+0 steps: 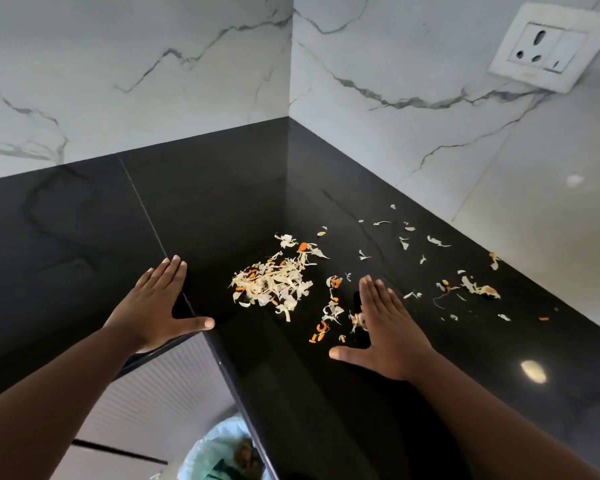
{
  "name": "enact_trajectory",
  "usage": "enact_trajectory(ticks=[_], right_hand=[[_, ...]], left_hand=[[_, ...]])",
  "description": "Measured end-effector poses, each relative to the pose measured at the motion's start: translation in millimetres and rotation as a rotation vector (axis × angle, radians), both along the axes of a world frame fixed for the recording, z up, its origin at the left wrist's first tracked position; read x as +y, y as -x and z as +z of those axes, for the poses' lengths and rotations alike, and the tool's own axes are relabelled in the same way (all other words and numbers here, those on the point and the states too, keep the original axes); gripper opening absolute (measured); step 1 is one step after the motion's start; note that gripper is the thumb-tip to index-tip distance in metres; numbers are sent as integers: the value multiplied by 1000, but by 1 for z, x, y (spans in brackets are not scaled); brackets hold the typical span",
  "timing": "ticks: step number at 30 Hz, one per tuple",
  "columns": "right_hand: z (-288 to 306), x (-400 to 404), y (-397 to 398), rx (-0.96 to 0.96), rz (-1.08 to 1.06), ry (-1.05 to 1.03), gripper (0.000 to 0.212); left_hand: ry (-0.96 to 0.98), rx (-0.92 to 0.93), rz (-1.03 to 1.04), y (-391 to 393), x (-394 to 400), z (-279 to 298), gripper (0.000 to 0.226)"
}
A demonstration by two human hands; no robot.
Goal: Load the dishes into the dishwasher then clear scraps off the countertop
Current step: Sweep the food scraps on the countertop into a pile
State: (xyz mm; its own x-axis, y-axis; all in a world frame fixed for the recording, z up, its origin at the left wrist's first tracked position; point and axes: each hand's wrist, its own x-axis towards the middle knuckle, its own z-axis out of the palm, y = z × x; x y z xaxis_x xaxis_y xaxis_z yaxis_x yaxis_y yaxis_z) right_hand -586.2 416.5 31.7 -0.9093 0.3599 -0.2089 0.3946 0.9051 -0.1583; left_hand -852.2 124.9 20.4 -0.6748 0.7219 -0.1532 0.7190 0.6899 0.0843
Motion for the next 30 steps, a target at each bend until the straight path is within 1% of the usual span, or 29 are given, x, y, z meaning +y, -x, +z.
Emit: enact_trajectory(ticks=[7,13,15,16,18,19,20,25,27,30], right_hand=[[-5,-9,56,110,23,22,138],[-11,-10,85,179,-68,33,138],[-8,-11,86,229,-107,100,133],[-5,-11,84,277,-149,175,128],[-3,-12,76,423,-266,329,115],[-2,-14,70,478,-313,354,111],[-1,-18,64,487,-343,337,111],[-9,-69,26,241,-303,141,137],[-12,-83,23,198,-354,84,139],[-11,-88,47,187,-516,42,136]], left_hand=[[5,-17,23,0,0,1,131],[17,-10,24,0,0,0,124],[7,-5,21,0,0,0,123],[1,-7,17,0,-1,1,123],[-13,-21,15,-1,-1,2,122],[-20,-30,18,-1,-1,1,122],[-27,-35,19,-1,-1,2,122],[-22,-38,9,1,-3,1,127],[-11,-41,5,1,-2,0,129],[-8,-41,-1,4,-3,-2,130]])
